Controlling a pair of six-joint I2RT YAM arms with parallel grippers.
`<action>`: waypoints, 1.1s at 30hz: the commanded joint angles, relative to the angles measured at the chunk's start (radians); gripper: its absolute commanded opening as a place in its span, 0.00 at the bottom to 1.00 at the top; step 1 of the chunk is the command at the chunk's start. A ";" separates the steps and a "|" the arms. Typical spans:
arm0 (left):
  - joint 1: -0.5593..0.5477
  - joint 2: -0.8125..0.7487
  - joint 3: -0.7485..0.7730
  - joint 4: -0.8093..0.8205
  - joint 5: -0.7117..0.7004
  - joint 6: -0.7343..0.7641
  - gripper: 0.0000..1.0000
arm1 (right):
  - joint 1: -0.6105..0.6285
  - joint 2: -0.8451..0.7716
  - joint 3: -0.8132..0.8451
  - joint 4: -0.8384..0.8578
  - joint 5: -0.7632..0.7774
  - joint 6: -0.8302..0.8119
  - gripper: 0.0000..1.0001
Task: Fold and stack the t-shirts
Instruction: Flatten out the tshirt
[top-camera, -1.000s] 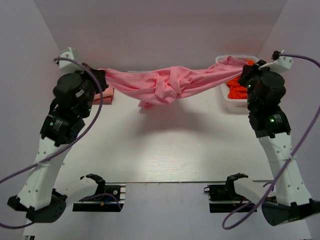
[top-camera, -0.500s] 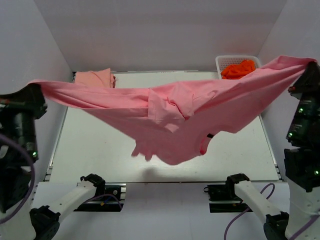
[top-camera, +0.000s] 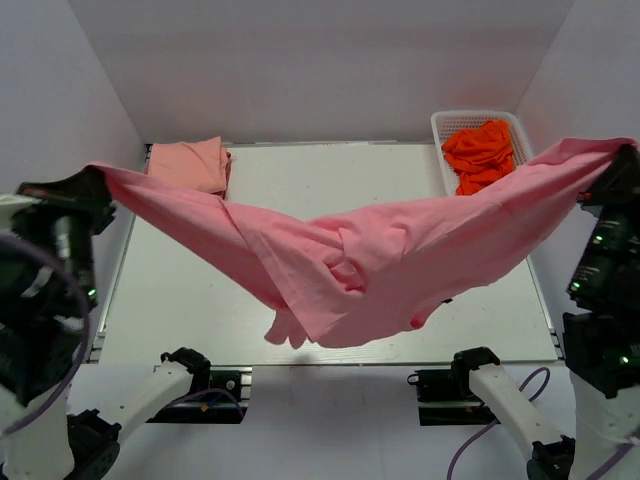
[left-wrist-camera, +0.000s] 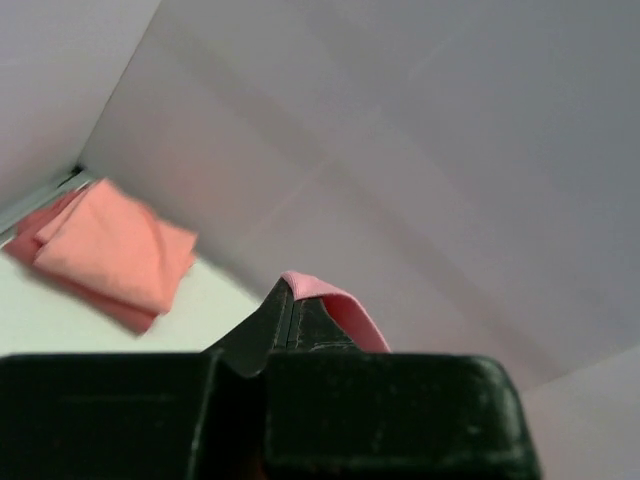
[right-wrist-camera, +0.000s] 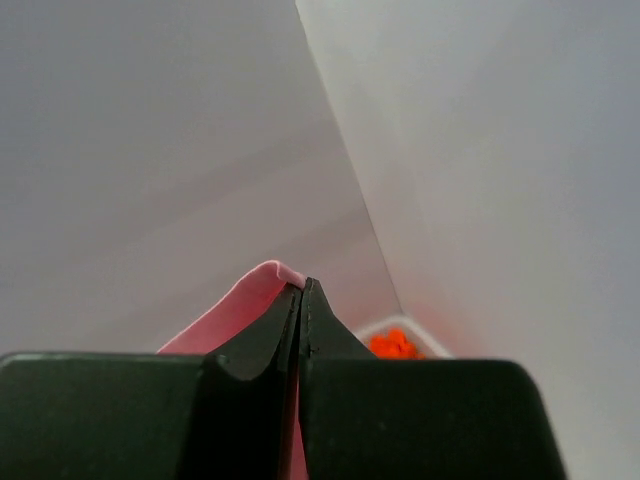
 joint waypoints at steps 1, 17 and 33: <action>-0.002 0.119 -0.119 -0.063 -0.033 -0.075 0.00 | -0.001 0.051 -0.100 0.049 0.036 0.041 0.00; 0.162 0.872 -0.175 0.110 0.218 -0.158 0.00 | -0.020 0.621 -0.132 0.262 0.007 0.009 0.00; 0.345 1.549 0.519 0.027 0.533 -0.079 1.00 | -0.058 1.514 0.731 0.082 -0.166 -0.049 0.67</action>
